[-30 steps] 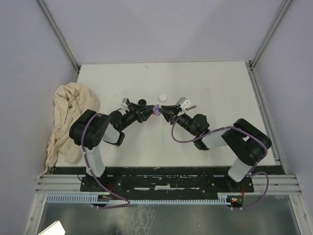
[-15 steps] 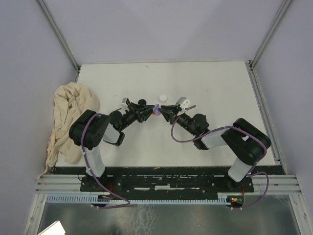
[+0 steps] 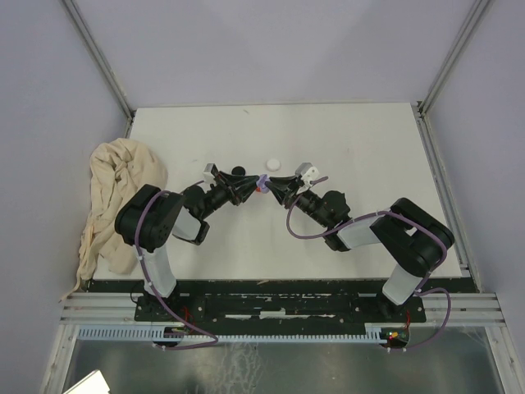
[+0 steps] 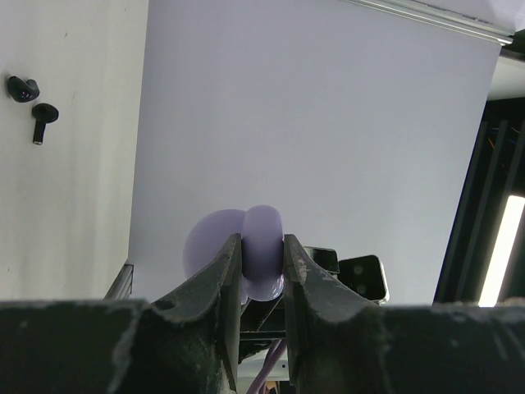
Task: Insert the wireless bluetooth earbuds into the charging case
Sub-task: Place the earbud in the charging case.
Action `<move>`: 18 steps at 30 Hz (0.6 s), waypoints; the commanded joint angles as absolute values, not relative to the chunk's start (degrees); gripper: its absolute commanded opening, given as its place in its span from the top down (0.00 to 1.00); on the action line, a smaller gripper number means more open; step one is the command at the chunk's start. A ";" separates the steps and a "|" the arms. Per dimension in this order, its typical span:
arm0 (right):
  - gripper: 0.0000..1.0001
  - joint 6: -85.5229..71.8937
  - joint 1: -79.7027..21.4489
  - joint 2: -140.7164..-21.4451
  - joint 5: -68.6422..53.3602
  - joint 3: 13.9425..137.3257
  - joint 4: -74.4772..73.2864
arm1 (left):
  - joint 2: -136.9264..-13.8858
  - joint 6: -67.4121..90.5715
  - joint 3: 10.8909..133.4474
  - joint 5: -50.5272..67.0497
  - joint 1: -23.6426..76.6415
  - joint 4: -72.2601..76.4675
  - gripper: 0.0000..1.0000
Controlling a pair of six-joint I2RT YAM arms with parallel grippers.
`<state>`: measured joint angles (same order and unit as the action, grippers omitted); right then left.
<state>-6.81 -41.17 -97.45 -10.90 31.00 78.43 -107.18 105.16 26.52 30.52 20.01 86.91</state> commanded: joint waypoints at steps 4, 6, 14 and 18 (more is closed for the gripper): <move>0.71 -8.00 -41.46 -98.25 -11.29 33.29 79.43 | -104.85 103.40 27.57 31.37 20.18 94.59 0.97; 0.71 -8.21 -41.43 -98.34 -11.20 33.52 78.78 | -104.85 103.43 27.67 31.38 20.13 94.62 0.97; 0.71 -9.29 -41.42 -98.14 -12.24 34.40 75.79 | -105.02 103.36 27.83 31.38 20.12 94.66 0.97; 0.71 -9.82 -41.40 -97.75 -12.88 34.37 74.74 | -105.51 103.32 28.03 31.29 20.13 94.64 0.97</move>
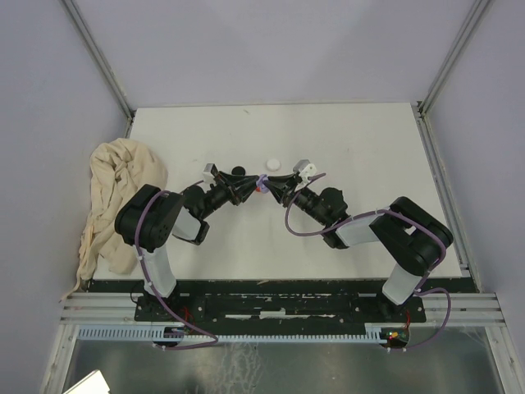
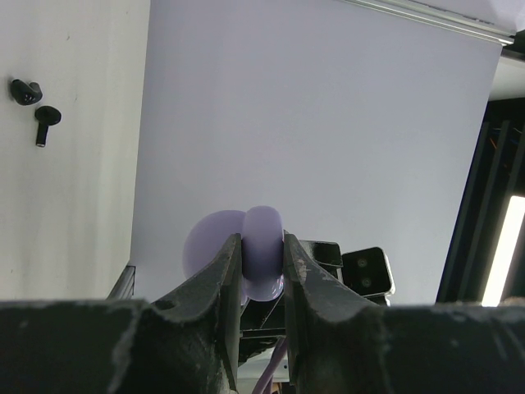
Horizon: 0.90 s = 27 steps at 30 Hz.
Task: Insert the wireless bluetooth earbuds into the charging case
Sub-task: Place the earbud in the charging case.
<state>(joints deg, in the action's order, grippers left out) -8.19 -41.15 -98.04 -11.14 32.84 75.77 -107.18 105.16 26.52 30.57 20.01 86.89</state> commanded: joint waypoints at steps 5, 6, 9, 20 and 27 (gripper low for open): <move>0.71 -10.19 -41.44 -97.08 -13.45 34.20 73.28 | -105.98 103.27 28.33 31.21 20.13 94.57 0.97; 0.71 -10.27 -41.45 -96.96 -13.46 34.12 73.22 | -105.99 103.27 28.33 31.20 20.11 94.61 0.97; 0.71 -10.28 -41.44 -96.49 -13.45 33.68 73.15 | -106.16 103.28 28.58 31.03 20.13 94.57 0.97; 0.70 -10.14 -41.40 -94.80 -12.93 32.26 72.94 | -106.57 103.53 29.49 30.75 20.03 94.60 0.97; 0.70 -9.94 -41.48 -94.16 -12.86 31.65 72.92 | -106.68 103.58 29.60 30.67 20.04 94.49 0.97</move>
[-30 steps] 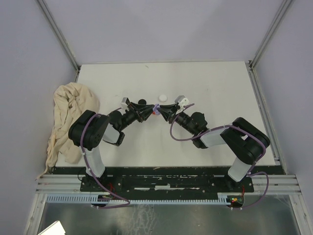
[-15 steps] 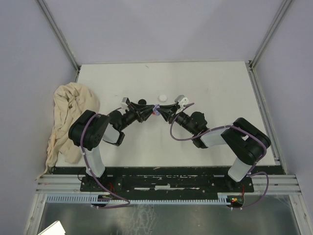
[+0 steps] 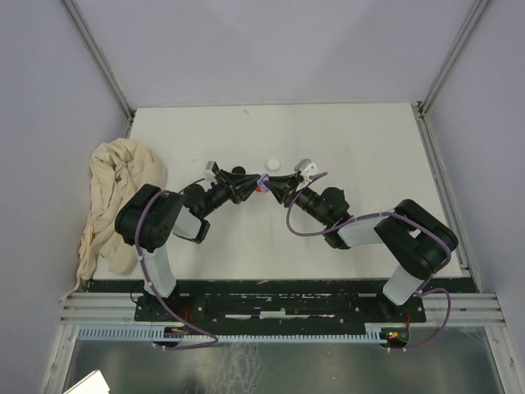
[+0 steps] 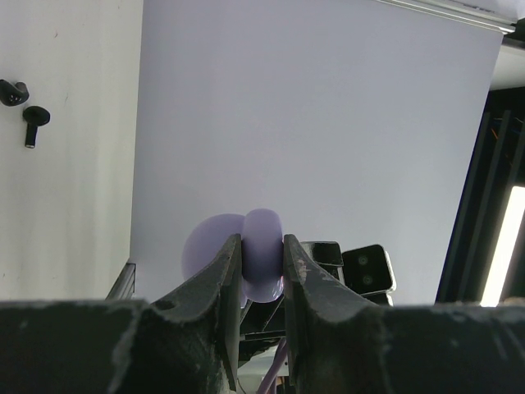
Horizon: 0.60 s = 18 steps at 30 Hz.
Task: Insert the wireless bluetooth earbuds into the charging case
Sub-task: Place the earbud in the charging case.
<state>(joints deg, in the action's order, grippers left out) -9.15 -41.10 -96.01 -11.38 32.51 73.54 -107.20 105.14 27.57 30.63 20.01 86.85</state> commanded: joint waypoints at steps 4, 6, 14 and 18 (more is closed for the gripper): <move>0.70 -9.93 -41.42 -93.75 -12.80 31.27 72.86 | -106.80 103.62 29.75 30.63 19.95 94.56 0.97; 0.70 -9.87 -41.48 -93.46 -12.77 31.15 72.72 | -106.86 103.67 29.85 30.67 19.86 94.52 0.97; 0.70 -9.72 -41.41 -93.08 -12.66 30.74 72.04 | -106.74 103.93 30.13 30.74 19.62 94.49 0.97; 0.70 -9.58 -41.41 -93.16 -12.66 30.59 72.07 | -106.70 103.81 30.13 30.76 19.43 94.51 0.97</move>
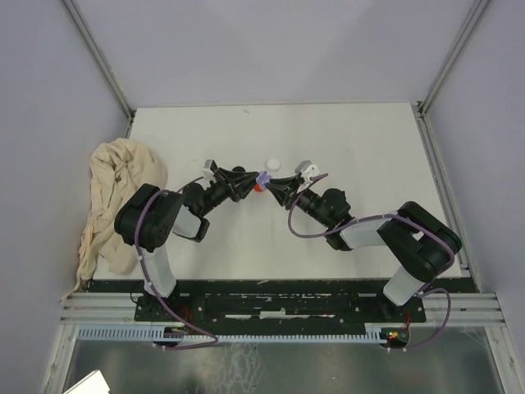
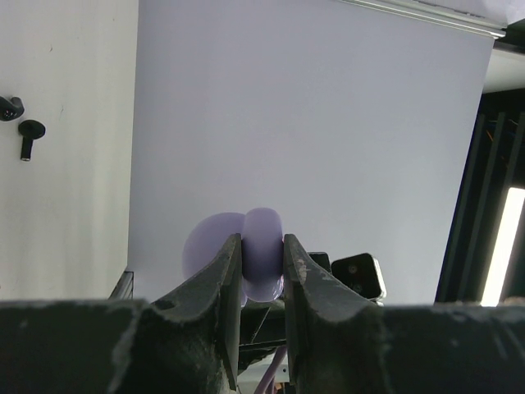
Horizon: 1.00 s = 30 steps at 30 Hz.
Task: Insert the wireless bluetooth earbuds into the charging case
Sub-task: Place the earbud in the charging case.
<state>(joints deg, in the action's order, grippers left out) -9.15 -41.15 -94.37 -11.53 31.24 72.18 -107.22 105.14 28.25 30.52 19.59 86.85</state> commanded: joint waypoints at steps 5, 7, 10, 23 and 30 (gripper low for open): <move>0.70 -9.34 -41.44 -93.16 -12.43 30.46 71.49 | -106.70 103.89 30.02 30.83 19.33 94.51 0.97; 0.70 -9.36 -41.41 -93.21 -12.19 30.49 71.71 | -106.61 103.83 30.00 30.93 19.34 94.49 0.97; 0.70 -9.18 -41.47 -93.01 -12.22 30.66 71.36 | -106.61 103.86 29.81 30.85 19.34 94.55 0.97; 0.68 -8.27 -41.54 -79.33 -5.96 33.30 44.43 | -106.57 102.47 29.27 30.46 18.28 93.25 0.97; 0.51 -9.54 -41.85 -74.61 2.07 47.43 5.38 | -103.79 97.80 28.85 27.94 18.30 85.70 0.97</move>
<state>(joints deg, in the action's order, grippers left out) -9.17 -41.28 -76.47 -3.62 42.17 26.96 -107.18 103.24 28.51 29.93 18.44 86.24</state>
